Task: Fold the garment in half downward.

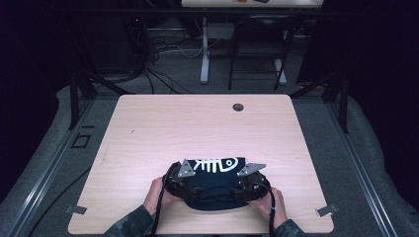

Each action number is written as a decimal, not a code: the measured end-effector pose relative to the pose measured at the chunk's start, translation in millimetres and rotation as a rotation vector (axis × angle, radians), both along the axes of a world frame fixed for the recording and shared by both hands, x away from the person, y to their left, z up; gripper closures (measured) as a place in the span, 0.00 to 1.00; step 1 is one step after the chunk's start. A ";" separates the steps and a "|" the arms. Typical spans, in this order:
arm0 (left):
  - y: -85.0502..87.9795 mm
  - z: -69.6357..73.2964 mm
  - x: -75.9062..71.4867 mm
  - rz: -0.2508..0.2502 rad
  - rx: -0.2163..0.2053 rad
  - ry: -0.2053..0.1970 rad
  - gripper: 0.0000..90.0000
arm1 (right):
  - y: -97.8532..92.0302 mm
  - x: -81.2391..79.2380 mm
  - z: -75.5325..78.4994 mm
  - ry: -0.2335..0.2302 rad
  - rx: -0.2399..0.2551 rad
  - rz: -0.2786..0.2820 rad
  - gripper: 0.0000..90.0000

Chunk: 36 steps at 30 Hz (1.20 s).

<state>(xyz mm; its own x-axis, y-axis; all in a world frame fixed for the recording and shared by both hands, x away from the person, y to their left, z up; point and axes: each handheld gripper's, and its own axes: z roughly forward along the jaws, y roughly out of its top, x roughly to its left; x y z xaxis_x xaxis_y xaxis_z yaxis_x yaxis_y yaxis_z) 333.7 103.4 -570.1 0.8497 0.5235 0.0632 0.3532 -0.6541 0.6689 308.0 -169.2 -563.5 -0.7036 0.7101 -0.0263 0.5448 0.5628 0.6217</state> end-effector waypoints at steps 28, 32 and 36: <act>9.5 -7.5 31.1 -0.003 -0.038 0.145 0.08 | -2.0 20.5 -7.4 0.085 0.022 -0.012 0.10; 7.6 -6.6 35.7 0.005 -0.025 0.147 0.05 | -1.2 27.4 -7.9 0.086 0.016 -0.014 0.08; 7.5 -4.7 35.1 0.013 -0.041 0.139 0.01 | -1.1 29.7 -7.3 0.088 0.015 -0.021 0.03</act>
